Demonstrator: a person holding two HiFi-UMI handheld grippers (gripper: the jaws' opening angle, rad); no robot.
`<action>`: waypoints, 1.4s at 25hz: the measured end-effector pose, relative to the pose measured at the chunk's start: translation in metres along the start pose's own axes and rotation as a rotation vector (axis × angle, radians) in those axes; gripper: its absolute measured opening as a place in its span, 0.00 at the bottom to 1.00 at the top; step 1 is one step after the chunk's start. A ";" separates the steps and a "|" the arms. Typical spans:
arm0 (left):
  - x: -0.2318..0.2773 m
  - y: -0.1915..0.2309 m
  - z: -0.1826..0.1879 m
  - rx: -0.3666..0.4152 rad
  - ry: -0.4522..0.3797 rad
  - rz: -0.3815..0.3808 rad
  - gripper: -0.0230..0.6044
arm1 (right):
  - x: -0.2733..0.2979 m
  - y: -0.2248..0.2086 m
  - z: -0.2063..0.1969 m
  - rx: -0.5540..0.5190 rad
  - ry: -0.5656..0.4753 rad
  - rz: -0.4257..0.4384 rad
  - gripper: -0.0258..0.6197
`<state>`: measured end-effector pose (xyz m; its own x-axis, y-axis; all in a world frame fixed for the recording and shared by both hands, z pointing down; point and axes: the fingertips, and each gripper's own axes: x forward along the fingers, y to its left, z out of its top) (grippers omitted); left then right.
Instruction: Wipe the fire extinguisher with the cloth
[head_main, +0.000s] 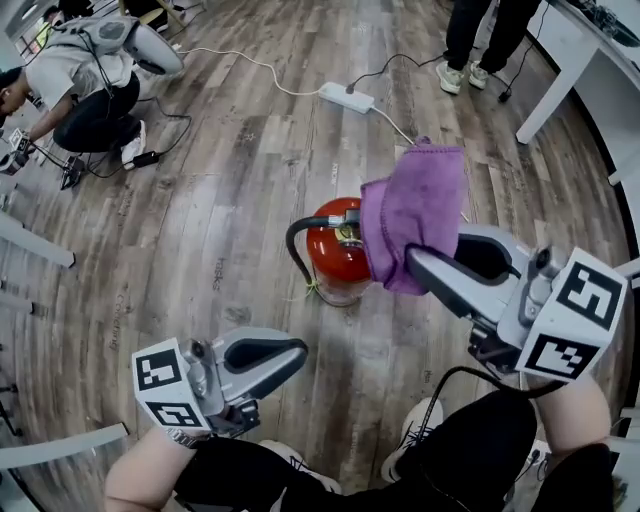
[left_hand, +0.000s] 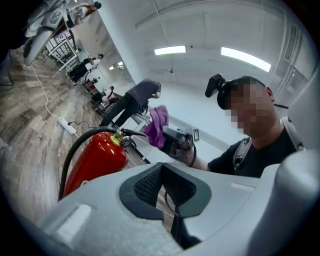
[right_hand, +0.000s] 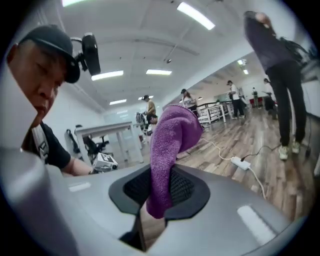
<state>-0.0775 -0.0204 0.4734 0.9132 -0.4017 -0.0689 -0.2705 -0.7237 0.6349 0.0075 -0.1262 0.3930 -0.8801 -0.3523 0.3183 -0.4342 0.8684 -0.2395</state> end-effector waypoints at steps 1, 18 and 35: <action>0.004 -0.004 -0.008 0.004 0.020 -0.011 0.03 | 0.012 0.001 0.006 -0.069 0.071 0.005 0.14; 0.013 -0.006 -0.041 -0.090 0.008 -0.055 0.03 | 0.109 -0.027 -0.033 -0.757 1.001 0.126 0.14; 0.022 0.006 -0.046 -0.119 0.019 -0.042 0.03 | 0.018 -0.062 -0.029 -0.770 1.036 0.082 0.13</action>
<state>-0.0448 -0.0085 0.5111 0.9288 -0.3611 -0.0837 -0.1948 -0.6675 0.7187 0.0244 -0.1760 0.4402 -0.1904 -0.1569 0.9691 0.1400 0.9727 0.1850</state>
